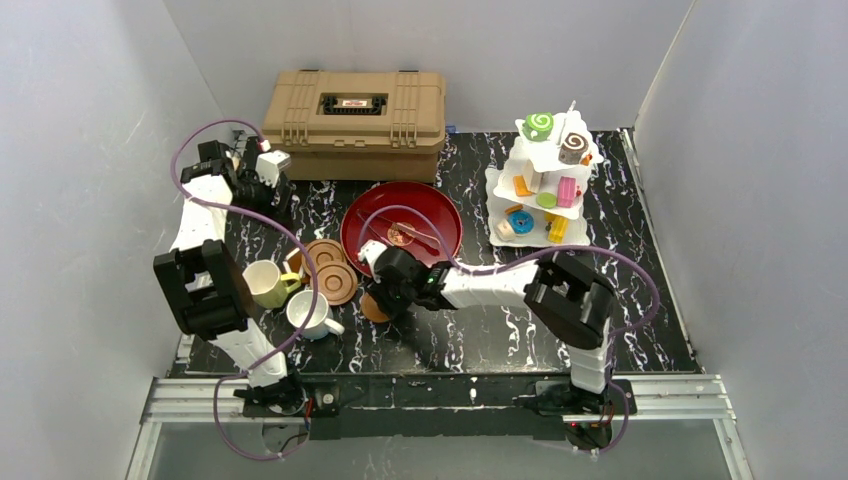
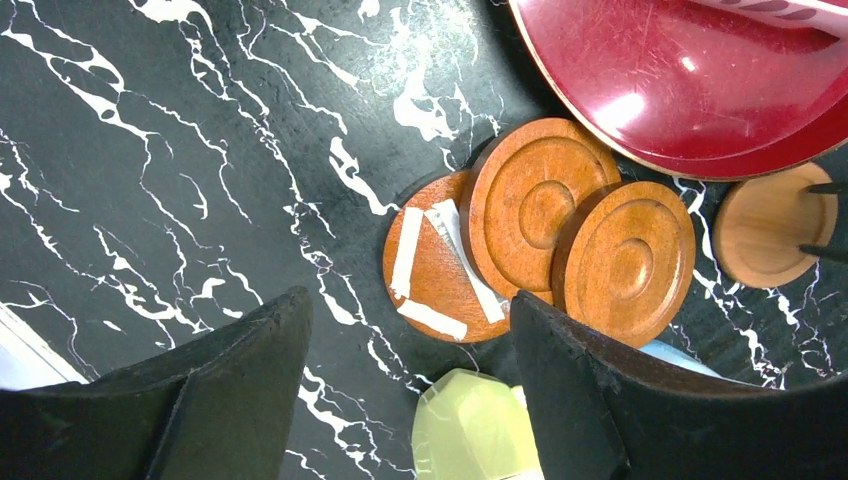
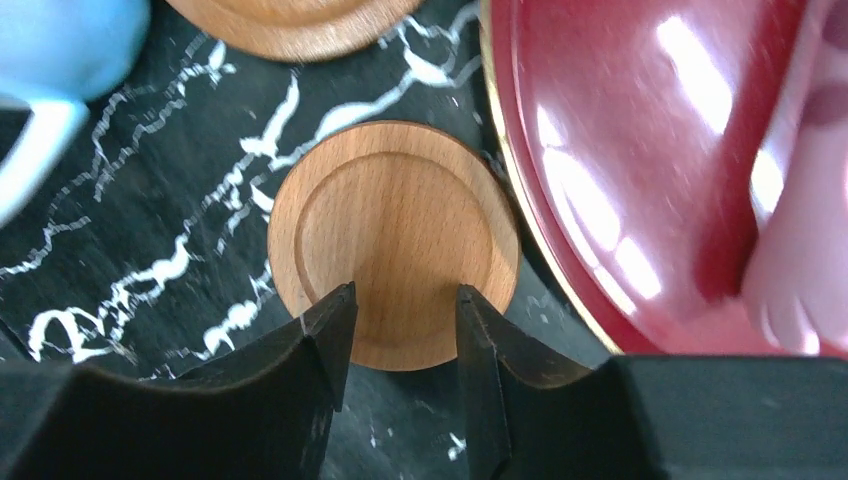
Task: Serve the afternoon tea
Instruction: Move the coaster to the center of the board.
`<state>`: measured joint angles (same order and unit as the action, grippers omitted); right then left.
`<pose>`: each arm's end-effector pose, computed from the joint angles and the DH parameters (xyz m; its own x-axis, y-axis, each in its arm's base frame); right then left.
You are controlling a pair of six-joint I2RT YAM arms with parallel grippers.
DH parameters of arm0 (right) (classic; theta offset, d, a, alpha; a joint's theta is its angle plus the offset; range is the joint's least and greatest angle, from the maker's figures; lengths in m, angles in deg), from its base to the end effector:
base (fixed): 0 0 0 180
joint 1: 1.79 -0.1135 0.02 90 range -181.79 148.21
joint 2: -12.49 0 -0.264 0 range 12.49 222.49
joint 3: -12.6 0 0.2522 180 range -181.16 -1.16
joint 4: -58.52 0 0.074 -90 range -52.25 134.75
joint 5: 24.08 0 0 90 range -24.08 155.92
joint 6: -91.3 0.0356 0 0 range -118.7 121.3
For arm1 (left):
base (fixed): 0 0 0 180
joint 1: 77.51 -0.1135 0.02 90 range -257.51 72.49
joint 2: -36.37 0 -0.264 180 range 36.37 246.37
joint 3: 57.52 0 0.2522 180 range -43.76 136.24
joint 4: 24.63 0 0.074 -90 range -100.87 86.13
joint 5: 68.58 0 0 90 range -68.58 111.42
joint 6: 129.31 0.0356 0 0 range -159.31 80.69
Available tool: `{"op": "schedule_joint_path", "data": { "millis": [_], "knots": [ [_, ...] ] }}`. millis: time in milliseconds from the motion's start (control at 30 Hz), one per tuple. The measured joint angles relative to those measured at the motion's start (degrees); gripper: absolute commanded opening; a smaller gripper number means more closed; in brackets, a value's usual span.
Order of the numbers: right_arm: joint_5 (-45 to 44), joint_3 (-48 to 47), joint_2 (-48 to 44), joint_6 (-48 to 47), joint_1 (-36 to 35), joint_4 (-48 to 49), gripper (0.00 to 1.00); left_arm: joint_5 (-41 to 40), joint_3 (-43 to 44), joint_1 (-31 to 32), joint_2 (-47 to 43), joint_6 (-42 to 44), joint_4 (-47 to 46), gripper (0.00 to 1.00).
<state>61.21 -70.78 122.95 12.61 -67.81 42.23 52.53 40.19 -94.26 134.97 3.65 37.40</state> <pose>0.1719 0.3793 0.1709 -0.4475 -0.5251 -0.7239 -0.8144 0.5737 0.0873 0.3493 0.0859 0.2776 -0.6386 0.4171 -0.6467 0.5653 0.8245 -0.0264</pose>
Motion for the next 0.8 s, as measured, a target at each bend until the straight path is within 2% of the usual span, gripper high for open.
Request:
{"op": "schedule_joint_path", "data": {
  "millis": [267,600,733,800],
  "knots": [
    [-5.84,11.06,-10.43,1.62,0.42,-5.57,0.47,0.66,0.00,0.00,-1.01,-0.28,0.20,0.70],
    [-11.67,15.74,-22.60,1.97,6.40,-16.94,0.46,1.14,0.00,0.00,-1.75,-0.61,0.24,0.70],
    [-11.78,13.60,-23.63,1.99,7.52,-18.93,0.34,1.20,0.00,0.00,-1.88,-0.61,0.24,0.70],
    [-10.12,11.30,-23.43,2.43,7.39,-17.88,0.31,1.18,0.00,0.00,-1.88,-0.63,0.26,0.70]
  ]
}}
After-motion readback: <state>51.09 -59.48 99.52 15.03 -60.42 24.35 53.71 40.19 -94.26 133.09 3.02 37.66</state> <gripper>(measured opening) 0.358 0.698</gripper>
